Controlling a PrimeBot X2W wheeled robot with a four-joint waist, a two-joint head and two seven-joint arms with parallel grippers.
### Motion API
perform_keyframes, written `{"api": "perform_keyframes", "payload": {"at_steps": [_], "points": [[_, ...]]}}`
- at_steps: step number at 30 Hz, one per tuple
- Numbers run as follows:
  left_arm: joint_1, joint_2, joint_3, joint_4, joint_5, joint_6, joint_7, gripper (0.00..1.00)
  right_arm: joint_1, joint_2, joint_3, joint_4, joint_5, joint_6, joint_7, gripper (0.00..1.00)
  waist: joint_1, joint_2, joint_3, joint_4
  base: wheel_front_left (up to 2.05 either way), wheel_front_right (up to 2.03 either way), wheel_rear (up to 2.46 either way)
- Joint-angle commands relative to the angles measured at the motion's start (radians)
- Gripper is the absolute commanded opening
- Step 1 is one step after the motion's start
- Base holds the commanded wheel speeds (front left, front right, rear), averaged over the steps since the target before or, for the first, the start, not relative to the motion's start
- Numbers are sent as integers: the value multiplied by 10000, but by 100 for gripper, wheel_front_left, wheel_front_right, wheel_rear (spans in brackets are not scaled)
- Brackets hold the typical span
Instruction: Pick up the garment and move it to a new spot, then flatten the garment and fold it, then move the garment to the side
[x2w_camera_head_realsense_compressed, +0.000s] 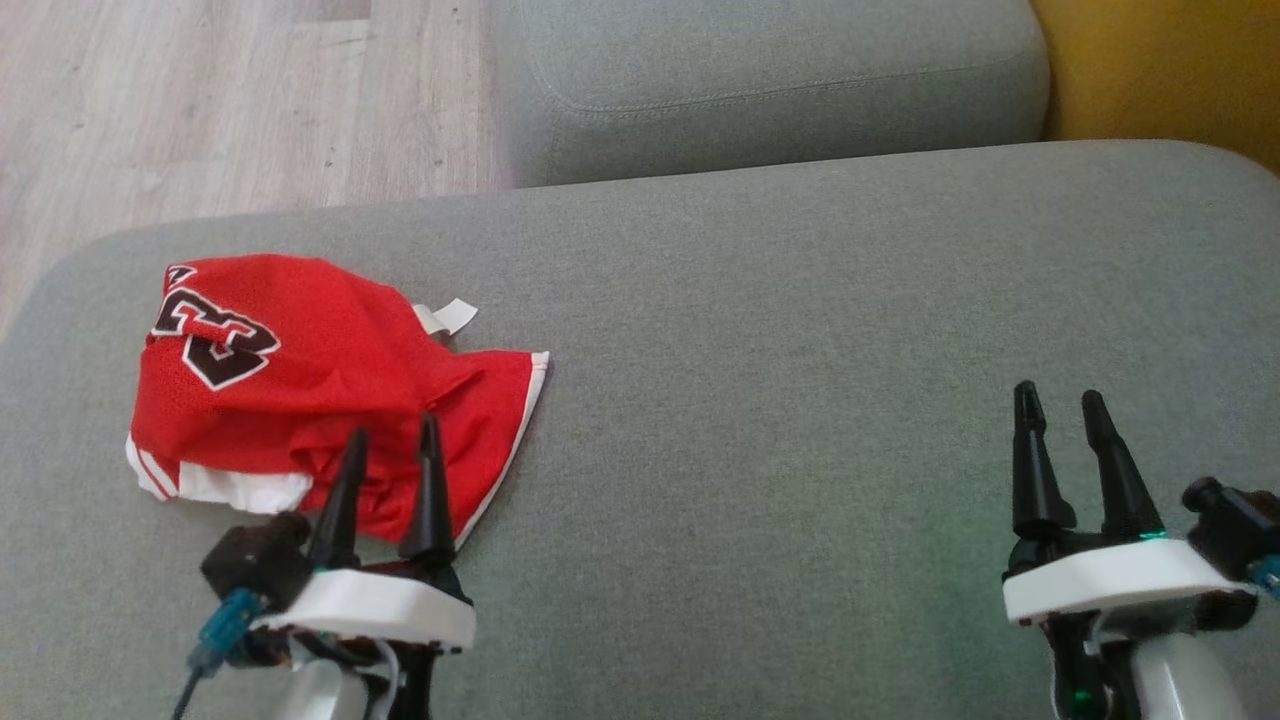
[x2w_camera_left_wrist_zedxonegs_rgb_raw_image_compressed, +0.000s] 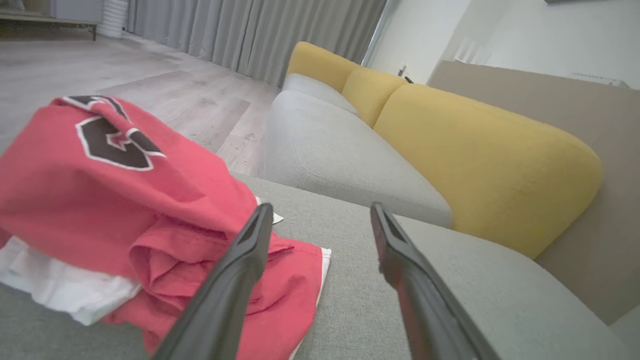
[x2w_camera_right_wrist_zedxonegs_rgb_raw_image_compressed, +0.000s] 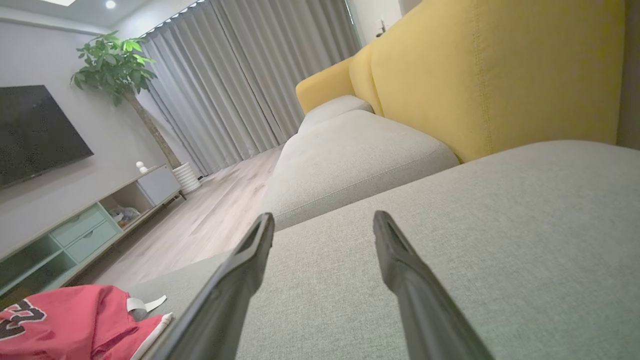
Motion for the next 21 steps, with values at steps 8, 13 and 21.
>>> {"api": "perform_keyframes", "payload": {"at_steps": [8, 13, 21], "points": [[-971, 543, -905, 187, 1688, 304, -376, 100, -261, -75, 289, -558, -1657, -5, -387, 100, 0, -1, -32, -43, 0, 0, 0], [-1233, 714, -1463, 574, 2484, 539, -524, 100, -264, -77, 358, -547, -2517, -5, -534, 100, 0, -1, -30, -18, 0, 0, 0], [-1509, 815, -2141, 869, 3309, 904, -761, 100, -217, -82, 498, -639, -3496, -6, -769, 100, 0, -1, -43, 84, 0, 0, 0]]}}
